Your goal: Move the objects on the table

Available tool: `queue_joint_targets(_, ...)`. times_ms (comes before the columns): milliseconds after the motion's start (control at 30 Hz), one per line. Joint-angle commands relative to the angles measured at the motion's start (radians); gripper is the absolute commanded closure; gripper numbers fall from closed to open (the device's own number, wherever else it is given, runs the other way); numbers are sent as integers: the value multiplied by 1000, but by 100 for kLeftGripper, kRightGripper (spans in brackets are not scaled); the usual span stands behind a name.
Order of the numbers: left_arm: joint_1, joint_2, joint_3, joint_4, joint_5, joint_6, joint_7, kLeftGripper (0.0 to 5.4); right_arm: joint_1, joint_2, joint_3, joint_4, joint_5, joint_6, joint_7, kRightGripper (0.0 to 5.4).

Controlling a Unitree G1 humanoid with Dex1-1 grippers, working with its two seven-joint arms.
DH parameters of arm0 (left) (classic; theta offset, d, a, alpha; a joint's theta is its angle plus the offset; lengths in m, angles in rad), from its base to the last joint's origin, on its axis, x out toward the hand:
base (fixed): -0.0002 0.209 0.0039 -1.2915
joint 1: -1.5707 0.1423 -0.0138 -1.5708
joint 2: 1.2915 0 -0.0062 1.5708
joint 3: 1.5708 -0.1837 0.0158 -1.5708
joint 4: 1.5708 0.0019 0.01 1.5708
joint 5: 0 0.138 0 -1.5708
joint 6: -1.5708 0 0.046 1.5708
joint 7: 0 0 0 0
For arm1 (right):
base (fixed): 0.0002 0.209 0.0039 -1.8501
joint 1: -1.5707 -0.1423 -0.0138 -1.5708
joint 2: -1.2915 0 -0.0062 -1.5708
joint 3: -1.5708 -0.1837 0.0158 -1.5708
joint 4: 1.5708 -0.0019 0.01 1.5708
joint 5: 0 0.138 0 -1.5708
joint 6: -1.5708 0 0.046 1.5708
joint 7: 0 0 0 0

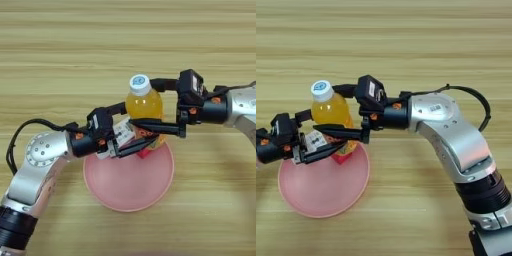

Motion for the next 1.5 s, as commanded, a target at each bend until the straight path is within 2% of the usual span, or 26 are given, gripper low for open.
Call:
queue_joint_targets(33, -21, -5, 5, -5, 14, -3, 0, 181, -6, 0, -6, 1, 11, -14, -2, 139)
queue_joint_targets(200, -22, -8, 7, 0, 16, -6, 1, 185, -5, 1, -8, 6, 12, -20, -4, 96)
queue_joint_targets(433, -24, -13, 12, 6, 16, -8, 2, 188, -9, 3, -12, 11, 17, -26, -5, 4)
queue_joint_targets(667, -37, -17, 31, 30, 17, -11, 12, 192, -12, 2, -44, 9, 40, -44, -1, 0)
queue_joint_targets(833, -66, -28, 64, 69, 17, -10, 46, 195, 3, -15, -90, 3, 70, -66, 14, 0)
queue_joint_targets(1067, -123, -37, 136, 158, 61, -29, 136, 195, 86, -47, -187, 19, 113, -117, 25, 0)
queue_joint_targets(1233, -176, -40, 183, 249, 117, -48, 218, 197, 127, -21, -277, 80, 124, -166, -40, 0)
queue_joint_targets(1333, -209, -36, 207, 316, 164, -58, 275, 197, 149, 1, -297, 144, 80, -222, -92, 0)
queue_joint_targets(1500, -255, -31, 223, 424, 241, -54, 366, 198, 142, 40, -296, 252, -14, -309, -202, 0)
